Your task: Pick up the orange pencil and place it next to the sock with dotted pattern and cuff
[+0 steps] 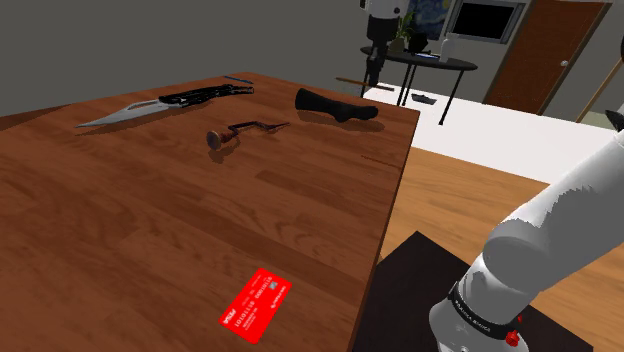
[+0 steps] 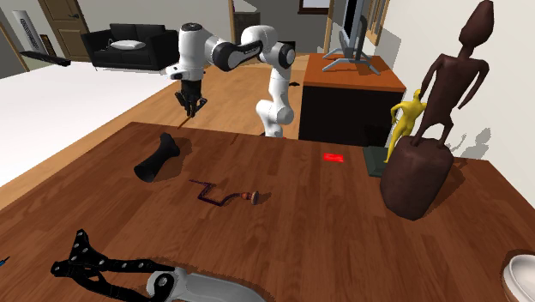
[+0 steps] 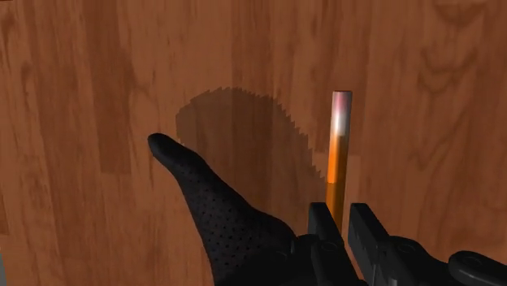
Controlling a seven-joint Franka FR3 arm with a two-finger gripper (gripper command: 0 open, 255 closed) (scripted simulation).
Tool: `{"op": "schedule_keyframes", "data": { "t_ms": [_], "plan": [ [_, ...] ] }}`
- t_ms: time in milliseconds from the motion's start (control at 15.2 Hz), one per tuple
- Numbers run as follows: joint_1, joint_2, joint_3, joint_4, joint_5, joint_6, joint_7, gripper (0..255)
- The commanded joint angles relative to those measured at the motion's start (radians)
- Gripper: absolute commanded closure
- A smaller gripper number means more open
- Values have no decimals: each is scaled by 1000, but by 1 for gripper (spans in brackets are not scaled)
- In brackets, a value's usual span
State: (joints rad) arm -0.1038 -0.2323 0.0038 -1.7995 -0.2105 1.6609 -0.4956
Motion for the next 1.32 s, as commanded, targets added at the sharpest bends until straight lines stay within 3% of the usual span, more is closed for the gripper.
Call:
{"op": "schedule_keyframes", "data": {
  "t_ms": [0,792,1254],
  "plan": [
    [-21,15,-35,15,-3,13,-55,255],
    [-133,158,-207,161,27,64,-338,255],
    [-134,137,-208,43,19,160,-321,255]
  ]
}}
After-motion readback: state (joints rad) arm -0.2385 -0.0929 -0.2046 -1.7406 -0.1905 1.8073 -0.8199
